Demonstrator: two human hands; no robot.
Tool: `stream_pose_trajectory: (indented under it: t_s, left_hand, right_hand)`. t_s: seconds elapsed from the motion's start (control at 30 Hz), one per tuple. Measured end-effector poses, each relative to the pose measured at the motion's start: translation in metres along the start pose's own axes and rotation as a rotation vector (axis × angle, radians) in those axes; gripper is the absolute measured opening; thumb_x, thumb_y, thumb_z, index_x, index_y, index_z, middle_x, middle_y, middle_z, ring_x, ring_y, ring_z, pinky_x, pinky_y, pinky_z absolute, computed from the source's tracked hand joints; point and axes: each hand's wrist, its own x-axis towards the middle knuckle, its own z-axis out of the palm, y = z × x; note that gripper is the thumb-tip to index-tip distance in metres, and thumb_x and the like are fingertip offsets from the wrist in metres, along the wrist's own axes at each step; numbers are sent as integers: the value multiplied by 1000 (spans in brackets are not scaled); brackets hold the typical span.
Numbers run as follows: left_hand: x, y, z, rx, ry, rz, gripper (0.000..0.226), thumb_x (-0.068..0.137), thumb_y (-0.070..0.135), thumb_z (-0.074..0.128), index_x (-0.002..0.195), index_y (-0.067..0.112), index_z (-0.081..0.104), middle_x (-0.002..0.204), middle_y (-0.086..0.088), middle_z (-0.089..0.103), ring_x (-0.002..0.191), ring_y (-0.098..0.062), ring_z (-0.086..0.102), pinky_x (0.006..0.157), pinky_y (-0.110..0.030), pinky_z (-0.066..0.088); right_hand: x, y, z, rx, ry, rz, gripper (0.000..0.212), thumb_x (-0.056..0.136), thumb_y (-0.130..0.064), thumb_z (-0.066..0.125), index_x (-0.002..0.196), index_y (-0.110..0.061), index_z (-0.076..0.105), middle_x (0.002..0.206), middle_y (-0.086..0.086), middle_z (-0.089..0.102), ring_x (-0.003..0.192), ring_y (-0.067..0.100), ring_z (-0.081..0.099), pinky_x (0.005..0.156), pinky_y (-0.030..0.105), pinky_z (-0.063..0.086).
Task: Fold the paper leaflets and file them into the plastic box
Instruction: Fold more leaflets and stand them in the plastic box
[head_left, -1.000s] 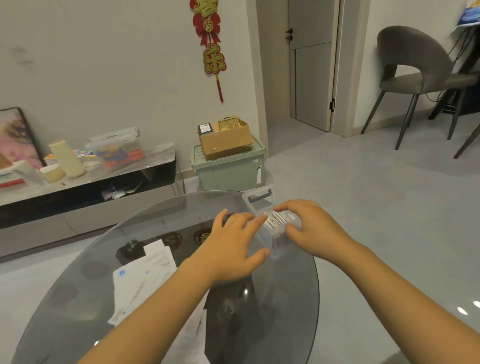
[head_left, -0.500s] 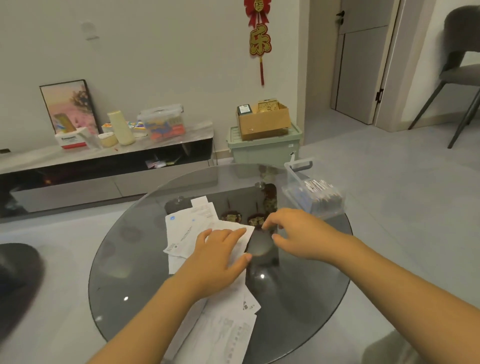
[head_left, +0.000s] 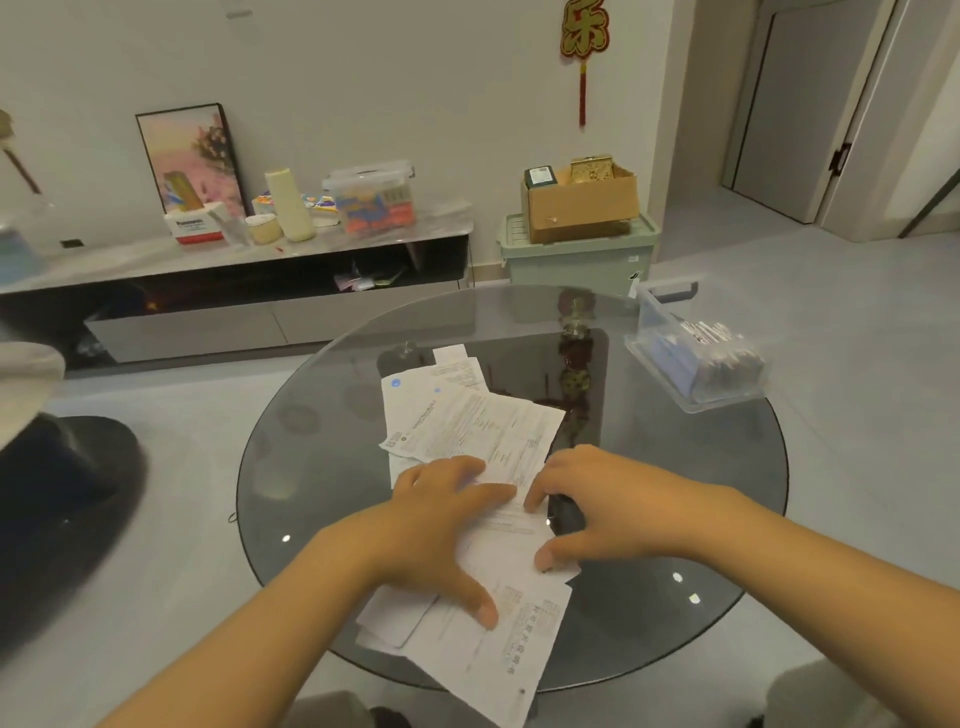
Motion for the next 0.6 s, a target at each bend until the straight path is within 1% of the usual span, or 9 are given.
stream_pose_trajectory:
  t_s: [0.07,0.13,0.23,0.33,0.4,0.5,0.57,0.6]
  left_hand:
    - [2,-3,3,-18,33,-25,103,65,59,76,144,51,9,152,19,-4,142,-21,-5,115,-49,12]
    - [8,-5,5,-25,95,-37,101,66,61,74,144,50,10,152,18,-4,141,-23,-5,115,-49,12]
    - [19,-5,5,3,205,-46,100,67,65,70,145,48,9,153,16,-5,142,-24,-7,116,-47,7]
    - [28,-4,5,26,361,-86,97,71,65,65,147,40,11,155,7,0,142,-23,-4,116,-43,0]
    - [33,-3,4,75,466,-129,93,75,66,60,148,34,13,154,1,5,141,-22,2,115,-41,2]
    - [35,-1,2,141,541,-149,86,79,66,55,148,29,18,150,-1,16,137,-21,14,112,-37,10]
    - [34,-2,3,94,579,-139,77,82,62,55,145,28,26,141,1,27,130,-18,24,107,-33,17]
    - [33,-4,4,60,604,-133,70,84,59,55,143,28,31,136,3,32,126,-17,29,105,-32,19]
  right_hand:
    - [5,-3,3,-20,-25,-11,59,77,-60,63,126,-32,49,123,-9,46,114,13,39,95,33,43]
    - [9,-5,4,-37,-23,-8,62,76,-62,62,129,-32,47,127,-8,45,115,13,38,95,32,41]
    - [13,-6,5,-86,34,14,65,76,-63,61,130,-30,46,123,-7,46,111,14,38,93,28,37]
    - [18,-7,6,-90,72,65,62,75,-60,64,125,-29,46,116,-7,45,107,13,37,86,24,32]
    - [21,-9,9,-3,82,135,55,75,-55,68,117,-26,48,109,-7,44,101,12,39,79,24,34]
    - [22,-14,13,174,52,246,44,79,-44,69,105,-20,44,109,-2,53,97,17,53,75,29,46]
    - [23,-14,14,262,59,280,36,84,-35,66,103,-19,41,112,0,56,96,19,57,77,32,50]
    - [22,-13,14,302,83,293,33,87,-30,64,106,-18,41,114,1,56,95,19,57,76,32,50]
